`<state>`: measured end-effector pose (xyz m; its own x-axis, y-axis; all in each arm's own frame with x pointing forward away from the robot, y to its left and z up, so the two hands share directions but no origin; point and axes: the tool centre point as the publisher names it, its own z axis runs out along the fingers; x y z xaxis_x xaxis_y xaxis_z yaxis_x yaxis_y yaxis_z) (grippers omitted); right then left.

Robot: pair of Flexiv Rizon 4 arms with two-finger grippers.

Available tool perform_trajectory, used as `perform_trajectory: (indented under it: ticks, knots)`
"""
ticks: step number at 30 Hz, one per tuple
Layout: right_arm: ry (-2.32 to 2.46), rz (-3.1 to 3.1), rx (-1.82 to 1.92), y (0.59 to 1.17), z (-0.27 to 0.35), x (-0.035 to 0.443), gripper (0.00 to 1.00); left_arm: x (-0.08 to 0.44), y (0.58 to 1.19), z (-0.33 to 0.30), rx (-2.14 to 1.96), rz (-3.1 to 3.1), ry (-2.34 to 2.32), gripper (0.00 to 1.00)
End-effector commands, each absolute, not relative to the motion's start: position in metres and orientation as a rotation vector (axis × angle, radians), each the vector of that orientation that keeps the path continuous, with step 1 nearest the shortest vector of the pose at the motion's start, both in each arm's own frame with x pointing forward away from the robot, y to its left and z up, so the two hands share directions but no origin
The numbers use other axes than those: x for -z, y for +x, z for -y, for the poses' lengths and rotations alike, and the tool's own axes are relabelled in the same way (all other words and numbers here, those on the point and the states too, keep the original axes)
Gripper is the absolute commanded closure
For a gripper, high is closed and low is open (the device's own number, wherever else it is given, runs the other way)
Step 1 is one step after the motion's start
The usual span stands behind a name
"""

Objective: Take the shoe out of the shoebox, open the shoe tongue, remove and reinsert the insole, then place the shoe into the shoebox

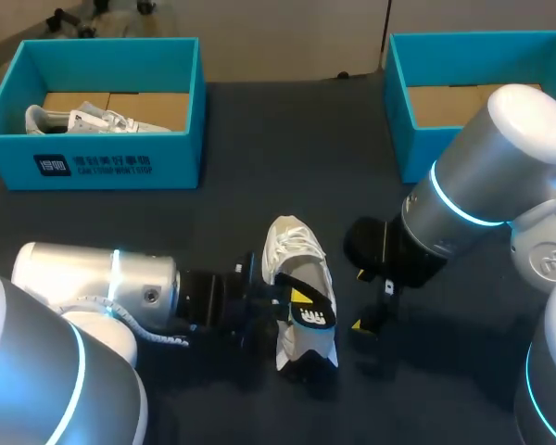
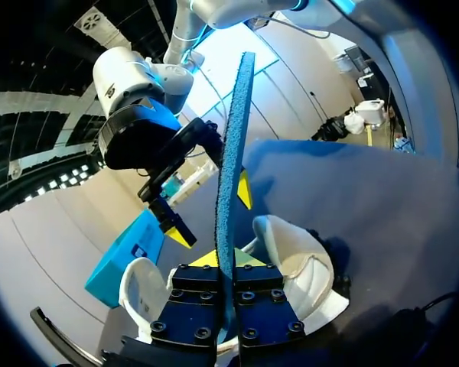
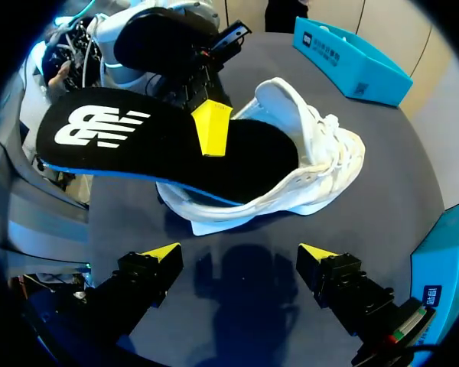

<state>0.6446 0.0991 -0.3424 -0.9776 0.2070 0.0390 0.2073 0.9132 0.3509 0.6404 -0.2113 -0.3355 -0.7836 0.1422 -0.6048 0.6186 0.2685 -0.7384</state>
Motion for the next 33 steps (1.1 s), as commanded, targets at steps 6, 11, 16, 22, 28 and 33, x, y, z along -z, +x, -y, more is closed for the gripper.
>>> perform_trajectory:
  ticks: [6,11,16,22,28,33]
  knots:
    - [-0.336,3.075,0.562,0.644,-0.101,0.345,0.0,0.342,0.645,0.213,1.49,-2.075,0.703,1.0]
    - [-0.336,3.075,0.562,0.644,-0.101,0.345,0.0,0.343,0.648,0.214,1.47,-2.045,0.727,1.0]
    - [-0.336,3.075,0.562,0.644,-0.101,0.345,0.0,0.344,0.651,0.215,1.454,-2.039,0.739,1.0]
    - [-0.336,3.075,0.562,0.644,-0.101,0.345,0.0,0.346,0.653,0.214,1.443,-2.041,0.735,1.0]
    - [-0.336,3.075,0.562,0.644,-0.101,0.345,0.0,0.344,0.653,0.211,1.456,-2.05,0.721,0.82]
    - [-0.336,3.075,0.562,0.644,-0.101,0.345,0.0,0.34,0.651,0.21,1.474,-2.067,0.699,0.77]
